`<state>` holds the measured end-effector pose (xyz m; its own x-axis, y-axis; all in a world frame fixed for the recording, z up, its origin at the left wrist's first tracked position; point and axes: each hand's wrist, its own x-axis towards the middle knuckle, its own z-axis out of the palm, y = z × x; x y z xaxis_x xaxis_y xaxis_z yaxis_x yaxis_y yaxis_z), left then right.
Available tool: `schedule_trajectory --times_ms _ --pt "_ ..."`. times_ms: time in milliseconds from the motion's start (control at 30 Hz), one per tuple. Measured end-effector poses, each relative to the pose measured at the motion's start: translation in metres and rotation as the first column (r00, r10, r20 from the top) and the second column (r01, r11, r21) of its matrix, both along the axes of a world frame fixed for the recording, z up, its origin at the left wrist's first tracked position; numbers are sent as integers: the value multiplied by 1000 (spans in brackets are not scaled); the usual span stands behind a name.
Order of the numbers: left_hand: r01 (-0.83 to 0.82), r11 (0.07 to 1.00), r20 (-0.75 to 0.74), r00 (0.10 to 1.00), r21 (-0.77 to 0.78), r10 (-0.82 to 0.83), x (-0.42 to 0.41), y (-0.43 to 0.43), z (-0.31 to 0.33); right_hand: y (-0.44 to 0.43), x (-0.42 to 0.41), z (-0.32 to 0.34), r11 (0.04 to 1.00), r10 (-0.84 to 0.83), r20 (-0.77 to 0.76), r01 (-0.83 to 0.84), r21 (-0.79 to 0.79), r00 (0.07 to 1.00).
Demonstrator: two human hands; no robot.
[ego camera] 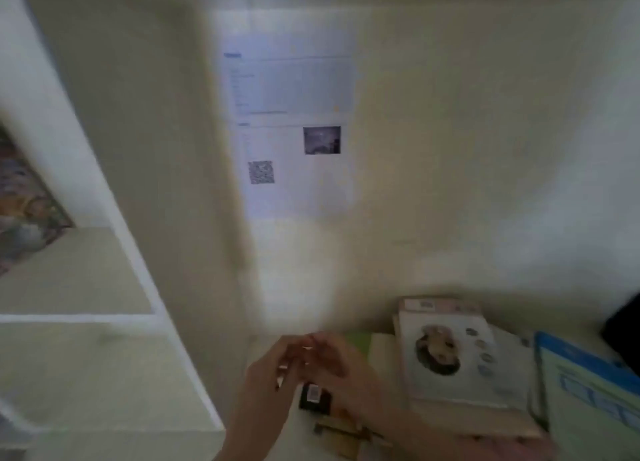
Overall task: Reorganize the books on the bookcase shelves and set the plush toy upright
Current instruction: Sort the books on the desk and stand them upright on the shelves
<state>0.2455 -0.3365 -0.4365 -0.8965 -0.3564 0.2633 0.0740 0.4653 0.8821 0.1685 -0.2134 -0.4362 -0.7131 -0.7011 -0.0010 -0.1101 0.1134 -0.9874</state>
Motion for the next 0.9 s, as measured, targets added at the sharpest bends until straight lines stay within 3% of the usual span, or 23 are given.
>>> schedule_trajectory --times_ms 67,167,267,400,500,633,767,900 --pt "164 986 145 976 20 -165 -27 34 -27 51 -17 -21 973 -139 -90 153 172 986" --pt "289 950 317 896 118 -312 -64 86 -61 126 -36 -50 853 -271 -209 335 400 939" --pt "187 968 380 894 167 -238 -96 127 -86 184 -51 -65 719 -401 -361 533 447 842" --pt "133 991 500 859 -18 -107 -131 148 -99 218 -80 -73 587 -509 -280 566 579 814" --pt "123 990 572 808 64 -138 -145 158 -97 211 -96 -80 598 -570 -172 549 584 804" --pt "214 976 583 787 49 -202 -138 164 -101 211 -94 -94 544 -592 -211 579 607 778" --pt "158 978 518 830 136 -206 -123 168 -110 222 -86 -86 685 -663 -5 610 398 748" --pt "119 953 402 887 278 -228 -118 173 -90 238 -81 -77 640 -740 36 687 345 672"
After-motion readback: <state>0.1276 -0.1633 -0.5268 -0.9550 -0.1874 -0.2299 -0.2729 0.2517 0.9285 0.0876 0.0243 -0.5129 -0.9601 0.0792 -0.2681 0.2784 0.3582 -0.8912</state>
